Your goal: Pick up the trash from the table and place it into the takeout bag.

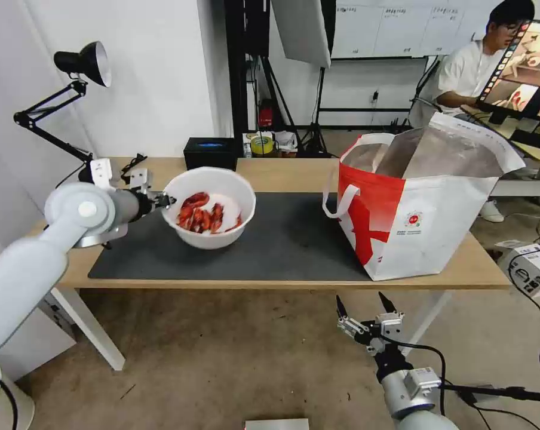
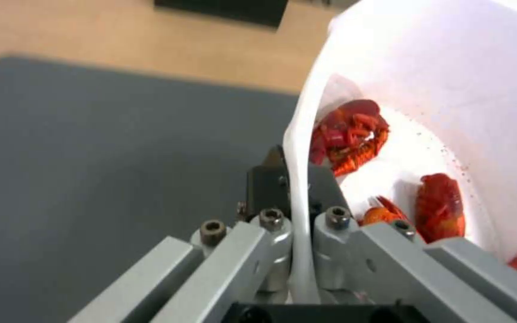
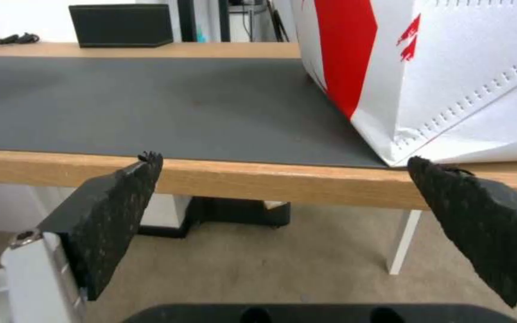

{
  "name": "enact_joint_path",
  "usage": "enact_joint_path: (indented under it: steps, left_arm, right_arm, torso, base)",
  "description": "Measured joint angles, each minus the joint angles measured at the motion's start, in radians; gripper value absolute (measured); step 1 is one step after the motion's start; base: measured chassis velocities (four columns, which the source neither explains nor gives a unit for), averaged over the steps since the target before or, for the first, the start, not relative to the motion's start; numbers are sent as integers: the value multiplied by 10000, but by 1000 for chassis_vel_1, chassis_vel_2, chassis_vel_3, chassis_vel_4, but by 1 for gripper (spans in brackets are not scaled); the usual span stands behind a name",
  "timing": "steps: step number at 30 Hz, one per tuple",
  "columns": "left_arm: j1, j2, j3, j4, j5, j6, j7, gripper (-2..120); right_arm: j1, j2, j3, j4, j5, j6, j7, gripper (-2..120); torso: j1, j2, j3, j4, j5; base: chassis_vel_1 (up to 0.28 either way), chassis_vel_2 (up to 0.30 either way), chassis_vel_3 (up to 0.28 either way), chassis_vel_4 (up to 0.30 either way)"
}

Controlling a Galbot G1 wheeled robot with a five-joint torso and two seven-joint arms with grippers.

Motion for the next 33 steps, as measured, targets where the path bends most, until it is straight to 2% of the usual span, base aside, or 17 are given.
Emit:
enact_joint_path:
  steps: [11,17,28,33]
  left_arm:
    - [-1587,-319,567,131,-711,152,-153,0]
    - [-2655,-1224,1577,478,-841,169,-395,0]
    - [-4016,-2525,2344,1335,-841,166,-544,0]
    - [-4427,-2866,2475,1604,-842,160,-546,0]
  right_arm:
    - [0,0,0,0,0,0,0,100]
    - [0,0,0,0,0,0,0,100]
    - [0,0,0,0,0,0,0,100]
    - [1,0,0,0,0,0,0,100]
  torso:
    - [0,0,-1,1,2]
    - [0,0,0,-1,1]
    - [0,0,-1,0,2]
    - [1,0,0,1,1]
  base:
    - [0,0,0,0]
    - [0,0,0,0]
    - [0,0,0,0]
    - [0,0,0,0]
